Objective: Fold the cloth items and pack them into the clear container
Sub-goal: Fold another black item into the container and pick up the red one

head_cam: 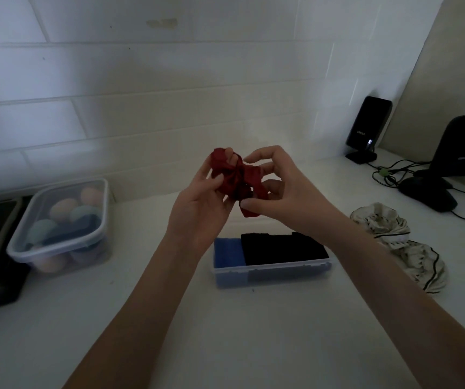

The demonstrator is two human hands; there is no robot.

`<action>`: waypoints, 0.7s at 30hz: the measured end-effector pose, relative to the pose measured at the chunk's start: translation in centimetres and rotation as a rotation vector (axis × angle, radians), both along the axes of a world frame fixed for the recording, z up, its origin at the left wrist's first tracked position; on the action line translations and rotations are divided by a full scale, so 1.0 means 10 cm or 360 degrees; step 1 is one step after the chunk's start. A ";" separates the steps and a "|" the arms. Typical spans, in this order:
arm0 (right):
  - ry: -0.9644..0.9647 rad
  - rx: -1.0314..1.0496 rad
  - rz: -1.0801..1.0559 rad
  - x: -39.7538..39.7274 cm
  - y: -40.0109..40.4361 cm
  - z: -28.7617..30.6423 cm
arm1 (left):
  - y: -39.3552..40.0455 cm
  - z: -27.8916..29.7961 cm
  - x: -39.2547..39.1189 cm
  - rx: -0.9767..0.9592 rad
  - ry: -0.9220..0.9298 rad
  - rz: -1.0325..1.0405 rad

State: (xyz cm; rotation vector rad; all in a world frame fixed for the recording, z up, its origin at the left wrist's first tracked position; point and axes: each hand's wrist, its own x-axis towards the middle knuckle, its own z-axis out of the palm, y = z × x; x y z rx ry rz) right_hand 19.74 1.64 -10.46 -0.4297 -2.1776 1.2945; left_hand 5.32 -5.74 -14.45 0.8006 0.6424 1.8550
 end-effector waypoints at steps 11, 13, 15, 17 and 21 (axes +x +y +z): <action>0.0292 0.0291 0.0134 0.07 -0.13 0.09 | 0.00 -0.03 0.09 -0.0268 0.1136 0.0480; 0.0331 0.0202 0.0095 0.07 -0.10 0.10 | -0.01 -0.02 0.08 -0.0257 0.1098 0.0460; 0.0342 0.0132 0.0018 0.07 -0.05 0.09 | -0.01 -0.01 0.06 -0.0236 0.0997 0.0458; 0.0313 0.0022 -0.0058 0.05 -0.01 0.07 | 0.00 -0.01 0.05 -0.0247 0.0882 0.0452; 0.0314 -0.0089 -0.0194 0.01 0.02 0.00 | 0.02 -0.02 0.10 -0.0259 0.0711 0.0384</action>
